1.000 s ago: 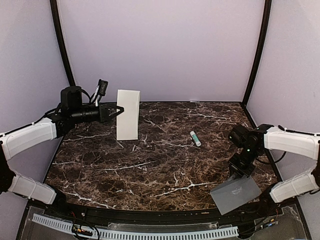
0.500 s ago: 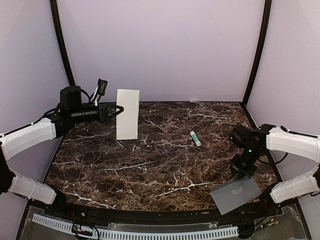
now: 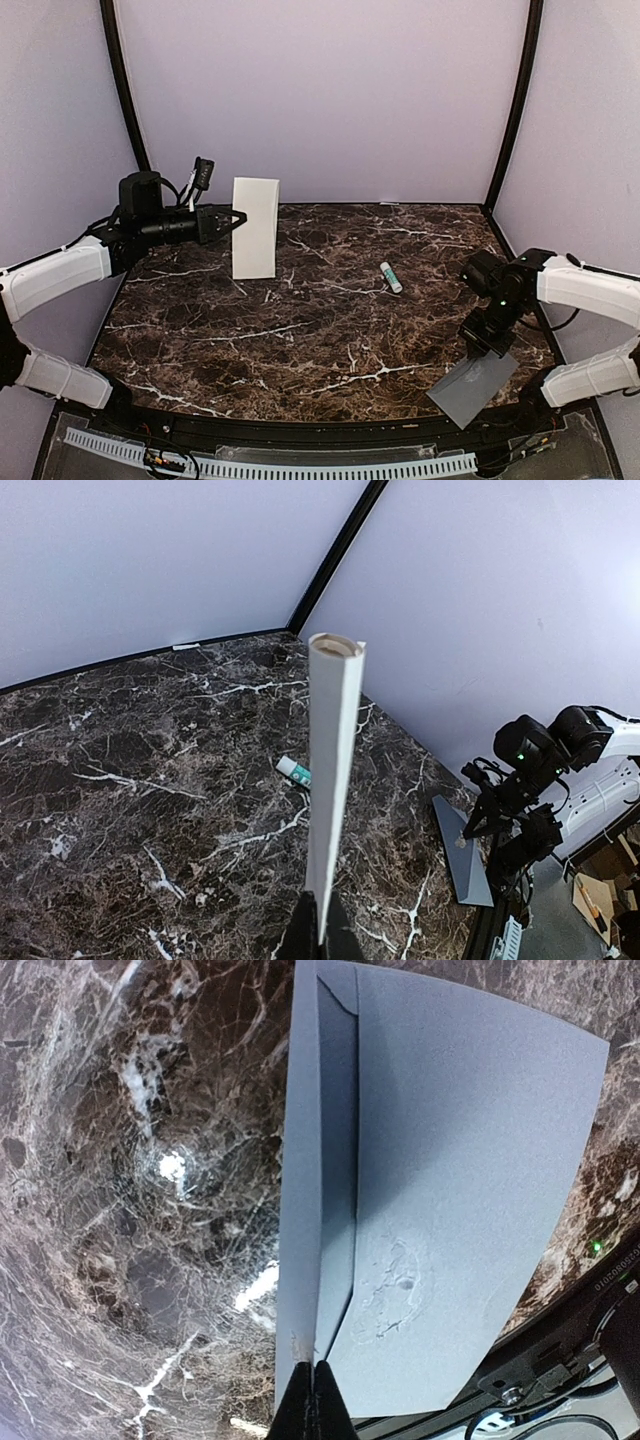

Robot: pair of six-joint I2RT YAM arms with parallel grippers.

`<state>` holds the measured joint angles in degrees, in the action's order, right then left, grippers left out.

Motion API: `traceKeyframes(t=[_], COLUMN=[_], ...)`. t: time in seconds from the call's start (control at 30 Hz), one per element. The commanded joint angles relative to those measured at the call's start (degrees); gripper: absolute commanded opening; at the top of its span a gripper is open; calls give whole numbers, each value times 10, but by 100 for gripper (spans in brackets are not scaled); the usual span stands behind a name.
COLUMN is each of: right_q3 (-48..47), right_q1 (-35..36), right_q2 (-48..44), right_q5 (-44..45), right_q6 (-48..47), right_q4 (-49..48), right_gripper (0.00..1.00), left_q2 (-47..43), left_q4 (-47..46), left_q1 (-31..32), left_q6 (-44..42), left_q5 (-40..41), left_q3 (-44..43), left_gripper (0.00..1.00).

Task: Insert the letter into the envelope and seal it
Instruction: Pick up the envelope from the center of the board, then place the envelope at the center of the board.

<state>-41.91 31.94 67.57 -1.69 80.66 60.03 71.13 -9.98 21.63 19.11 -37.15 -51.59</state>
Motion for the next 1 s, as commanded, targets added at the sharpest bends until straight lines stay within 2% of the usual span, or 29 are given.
traceKeyframes(t=[0.0,0.2,0.37,0.5,0.67,0.97], right_q3=[-9,-95,-166,-245,-400,-583], right_q1=[11,49,121,174,226,267], right_q2=[-3,36,111,203,335,516], right_q5=[15,45,38,22,50,33], right_q6=[5,-55,-109,-147,-196,-269], right_q4=[1,-7,-42,-49,-21,-76], right_gripper=[0,0,0,0,0,0], left_q2=[-21,-22,-20,-28,-51,-90], left_q4=[-7,0,22,34,31,20], left_q1=[-3,-3,-3,-7,-33,-77], left_q6=[-4,-6,-17,-27,-29,-18], left_q5=[-3,7,35,70,106,165], left_q3=[6,5,-2,-7,-1,16], left_gripper=[0,0,0,0,0,0])
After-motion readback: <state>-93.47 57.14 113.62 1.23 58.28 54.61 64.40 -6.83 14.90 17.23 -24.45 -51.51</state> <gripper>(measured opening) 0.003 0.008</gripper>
